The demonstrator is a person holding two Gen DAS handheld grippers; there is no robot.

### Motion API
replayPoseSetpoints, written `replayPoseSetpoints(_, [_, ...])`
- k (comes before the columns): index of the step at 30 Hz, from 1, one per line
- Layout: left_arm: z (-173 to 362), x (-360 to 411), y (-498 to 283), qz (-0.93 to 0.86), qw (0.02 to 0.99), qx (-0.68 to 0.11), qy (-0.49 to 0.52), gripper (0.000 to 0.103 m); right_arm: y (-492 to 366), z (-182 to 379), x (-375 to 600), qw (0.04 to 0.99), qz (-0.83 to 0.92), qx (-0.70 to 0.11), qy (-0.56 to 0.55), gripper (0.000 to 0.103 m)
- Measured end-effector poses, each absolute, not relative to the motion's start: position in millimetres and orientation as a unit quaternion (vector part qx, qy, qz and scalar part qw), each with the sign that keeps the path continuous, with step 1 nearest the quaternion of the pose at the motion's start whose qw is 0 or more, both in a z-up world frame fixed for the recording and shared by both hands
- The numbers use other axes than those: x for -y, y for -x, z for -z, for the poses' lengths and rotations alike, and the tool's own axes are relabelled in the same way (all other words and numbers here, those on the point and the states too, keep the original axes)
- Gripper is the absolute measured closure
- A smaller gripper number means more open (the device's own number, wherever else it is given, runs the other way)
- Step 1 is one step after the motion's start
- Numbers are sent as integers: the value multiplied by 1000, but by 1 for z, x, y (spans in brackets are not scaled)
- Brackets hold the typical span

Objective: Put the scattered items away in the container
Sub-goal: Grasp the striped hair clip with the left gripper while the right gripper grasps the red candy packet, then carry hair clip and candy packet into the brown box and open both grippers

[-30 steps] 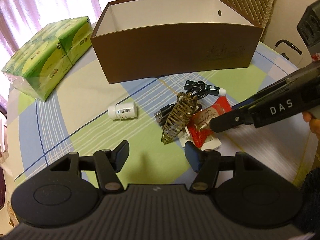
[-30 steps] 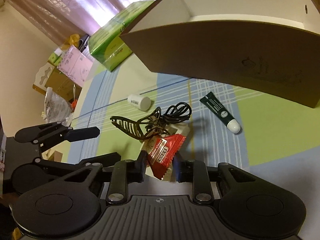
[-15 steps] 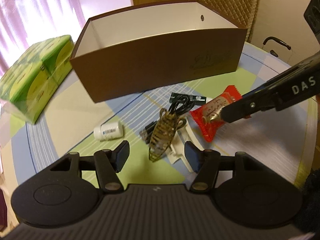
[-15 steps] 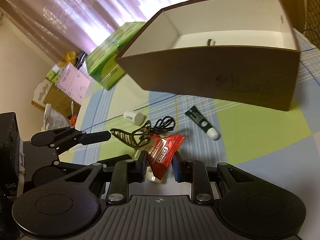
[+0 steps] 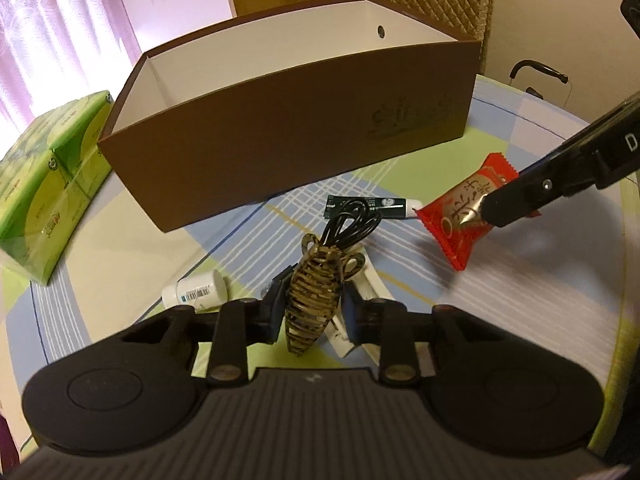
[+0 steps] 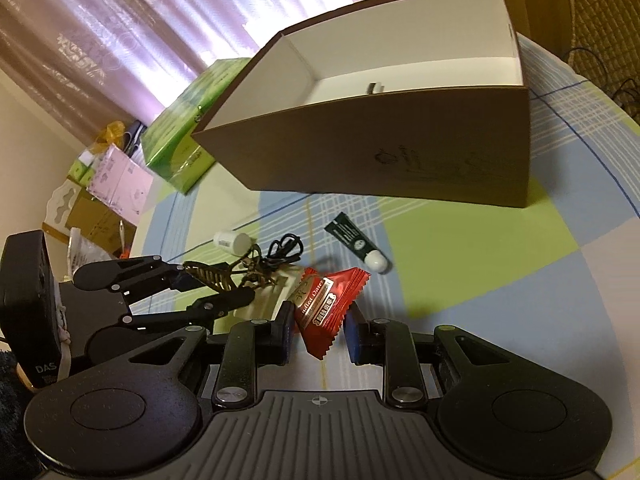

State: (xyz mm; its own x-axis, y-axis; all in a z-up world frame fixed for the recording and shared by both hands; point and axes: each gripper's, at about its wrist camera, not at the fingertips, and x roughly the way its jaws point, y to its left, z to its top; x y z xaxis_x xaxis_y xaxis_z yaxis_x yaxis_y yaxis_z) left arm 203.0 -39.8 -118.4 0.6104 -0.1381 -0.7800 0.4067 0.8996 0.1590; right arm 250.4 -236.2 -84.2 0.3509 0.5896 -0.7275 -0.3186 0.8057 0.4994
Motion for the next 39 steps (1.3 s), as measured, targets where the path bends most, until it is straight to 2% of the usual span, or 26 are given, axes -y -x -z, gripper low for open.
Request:
replayPoseSetpoints(9, [100, 32, -196, 140, 891, -395, -172, 80, -248, 81, 237, 815, -283, -489, -131, 75])
replayPoseSetpoints(16, [78, 21, -188, 117, 901, -394, -139, 80, -248, 73, 235, 819, -293, -477, -125, 75])
replayPoseSetpoints(26, [39, 16, -191, 100, 915, -380, -87, 80, -255, 50, 238, 829, -305, -454, -118, 75])
replayPoseSetpoints(39, [-1, 32, -221, 101, 930, -343, -84, 80, -280, 9, 257, 858, -302, -398, -120, 75])
